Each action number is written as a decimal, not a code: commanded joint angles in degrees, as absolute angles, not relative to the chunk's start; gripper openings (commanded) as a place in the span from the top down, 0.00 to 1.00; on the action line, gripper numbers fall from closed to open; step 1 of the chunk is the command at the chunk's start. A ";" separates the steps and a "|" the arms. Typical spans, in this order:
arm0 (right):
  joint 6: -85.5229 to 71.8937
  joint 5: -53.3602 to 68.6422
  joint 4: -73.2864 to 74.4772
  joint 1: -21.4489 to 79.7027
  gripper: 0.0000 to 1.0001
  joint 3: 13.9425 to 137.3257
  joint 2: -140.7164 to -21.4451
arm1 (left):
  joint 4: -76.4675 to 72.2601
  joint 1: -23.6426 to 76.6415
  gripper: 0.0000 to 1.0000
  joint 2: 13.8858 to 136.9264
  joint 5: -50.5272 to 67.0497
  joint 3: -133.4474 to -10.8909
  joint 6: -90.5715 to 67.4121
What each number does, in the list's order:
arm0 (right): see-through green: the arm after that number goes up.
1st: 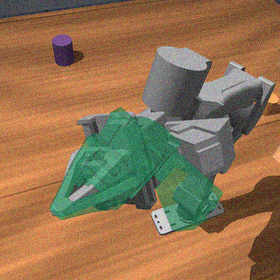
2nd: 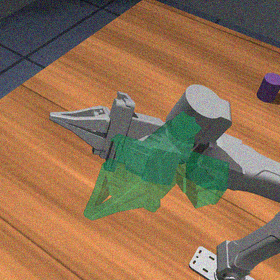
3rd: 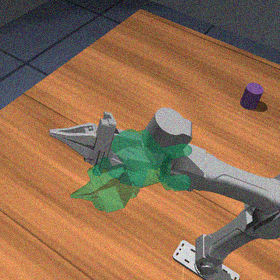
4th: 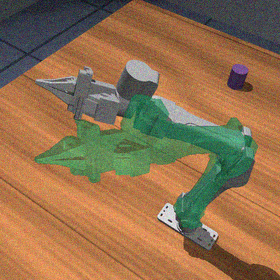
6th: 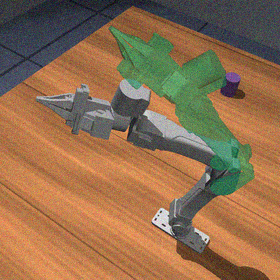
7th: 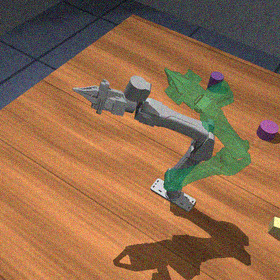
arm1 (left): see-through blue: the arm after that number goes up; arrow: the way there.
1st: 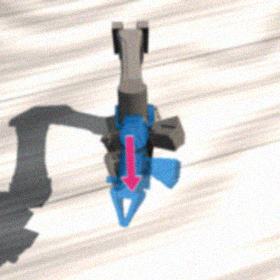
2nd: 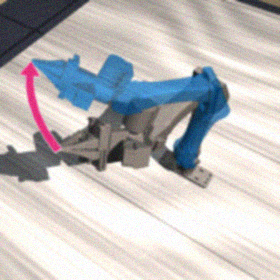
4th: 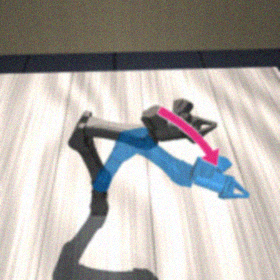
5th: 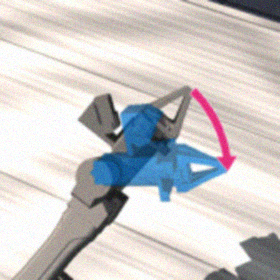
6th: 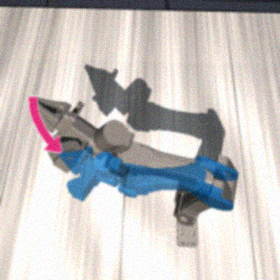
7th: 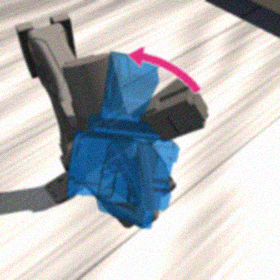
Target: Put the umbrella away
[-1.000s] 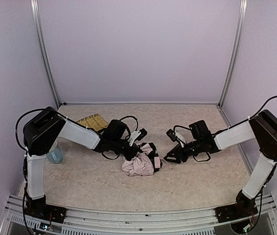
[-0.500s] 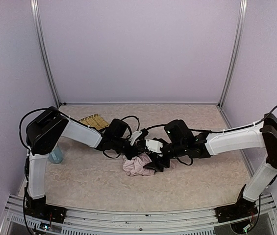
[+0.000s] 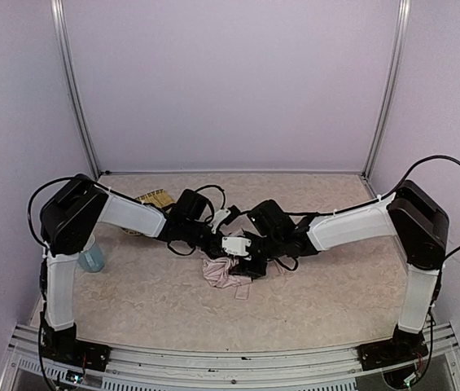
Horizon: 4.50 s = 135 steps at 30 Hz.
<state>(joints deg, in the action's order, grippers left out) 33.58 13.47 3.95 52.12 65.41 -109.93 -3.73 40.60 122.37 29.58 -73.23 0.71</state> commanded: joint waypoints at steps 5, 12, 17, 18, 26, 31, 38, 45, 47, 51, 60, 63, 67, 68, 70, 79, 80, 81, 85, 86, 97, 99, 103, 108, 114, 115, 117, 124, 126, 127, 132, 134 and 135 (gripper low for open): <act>23.68 18.83 15.90 50.51 0.51 61.30 -116.54 | -22.72 33.33 0.02 103.29 27.90 -60.90 -14.28; 21.08 21.12 22.08 49.09 0.50 62.71 -115.97 | -28.74 33.27 0.01 88.64 20.32 -47.50 -12.21; 21.07 22.51 23.03 49.04 0.50 62.90 -114.33 | -20.94 33.24 0.01 89.16 17.08 -49.18 -9.92; 20.72 22.83 23.41 49.04 0.50 63.05 -113.96 | -19.05 33.47 0.01 89.05 17.92 -50.01 -9.33; 13.33 29.14 26.59 47.66 0.50 67.72 -109.29 | -15.56 50.58 0.26 70.64 2.34 -39.49 5.75; 13.01 31.89 25.16 47.70 0.47 69.79 -108.76 | -13.82 48.82 0.02 74.91 -3.02 -37.34 -1.88; 11.39 35.20 21.09 47.65 0.46 69.58 -107.46 | -14.04 46.93 0.12 90.39 3.45 -44.94 -7.45; 9.44 34.83 16.80 47.71 0.46 67.99 -106.24 | -18.51 45.89 0.17 94.69 14.71 -46.40 -8.81; 9.95 36.51 16.03 47.71 0.45 68.09 -105.66 | -17.82 45.34 0.23 97.37 12.65 -47.64 -8.39; 12.51 37.38 15.42 47.71 0.42 66.56 -100.04 | -15.71 40.56 0.36 107.07 15.73 -51.38 -9.39; 15.28 34.84 13.83 43.77 0.15 61.94 -88.85 | -15.84 39.03 0.41 116.78 23.78 -56.01 -9.53; 15.38 33.11 12.81 42.13 0.10 67.37 -93.76 | -15.71 38.94 0.41 117.53 24.99 -56.65 -9.01; 20.14 37.14 18.54 42.10 0.02 78.15 -104.76 | -15.07 38.85 0.41 118.34 26.07 -58.01 -8.24; 21.35 38.82 20.77 42.10 0.04 80.17 -106.84 | -14.75 38.77 0.41 118.51 26.32 -58.41 -7.92; 23.04 42.93 23.32 42.18 0.16 82.29 -109.90 | -14.36 38.76 0.41 118.87 26.87 -59.14 -7.21; 13.41 47.60 15.96 39.96 1.00 80.03 -107.83 | -11.77 40.25 0.41 123.03 32.41 -64.92 -3.95; 7.98 46.88 10.72 38.32 1.00 78.32 -106.98 | -11.28 40.97 0.42 123.61 32.77 -65.68 -3.23; 2.66 46.84 5.48 36.55 1.00 77.16 -106.86 | -10.89 41.56 0.42 124.22 33.12 -66.37 -2.49; -9.69 42.42 -4.38 31.51 1.00 76.25 -111.61 | -12.07 42.25 0.43 126.20 34.43 -67.64 -2.74; -10.59 41.01 -3.95 31.05 1.00 76.42 -113.56 | -12.64 42.01 0.43 126.48 34.43 -67.64 -3.07; -8.92 40.49 -4.01 30.67 1.00 64.68 -119.84 | -19.75 36.12 0.34 125.24 24.94 -65.63 -7.76; -8.20 39.71 -2.92 30.61 1.00 63.72 -120.15 | -21.61 35.14 0.29 124.15 24.08 -64.47 -9.09; -7.53 39.10 -2.45 30.59 1.00 61.41 -119.86 | -28.55 32.14 0.21 119.64 26.30 -59.30 -13.03; -6.10 38.64 -0.60 30.59 1.00 62.39 -121.64 | -33.42 29.93 0.19 109.30 25.53 -53.85 -13.48; -3.36 37.92 4.90 29.97 1.00 67.82 -124.86 | -23.28 33.79 0.32 92.50 22.52 -51.40 -1.96; -3.28 38.07 5.49 29.64 1.00 68.61 -125.17 | -18.69 36.25 0.32 90.96 18.91 -52.18 2.63; -2.99 38.90 6.61 28.93 1.00 69.92 -125.56 | -10.87 42.22 0.29 90.33 11.68 -53.94 11.36; -0.99 41.64 9.20 28.48 1.00 72.57 -126.54 | 5.67 52.15 0.01 100.31 1.71 -61.45 23.49; -0.55 42.06 9.68 28.48 1.00 73.11 -126.80 | 7.13 52.78 0.01 103.84 0.31 -63.29 26.45; -0.10 42.05 10.22 28.48 1.00 73.52 -126.99 | 7.82 52.76 0.01 105.67 -0.35 -64.39 27.33; 1.32 42.34 11.35 28.48 1.00 74.39 -127.02 | 13.83 50.82 0.01 113.43 1.97 -70.39 29.50; 1.76 42.20 11.89 28.48 1.00 74.90 -127.05 | 16.46 50.35 0.01 115.33 4.10 -71.87 29.51; 1.96 41.71 12.29 28.40 1.00 75.36 -127.08 | 17.20 50.24 0.01 115.80 5.14 -71.86 29.66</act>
<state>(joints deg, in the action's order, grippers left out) -0.21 44.51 5.78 29.17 74.98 -124.29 10.07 51.53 112.62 3.27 -69.43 26.68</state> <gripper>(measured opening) 0.005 0.987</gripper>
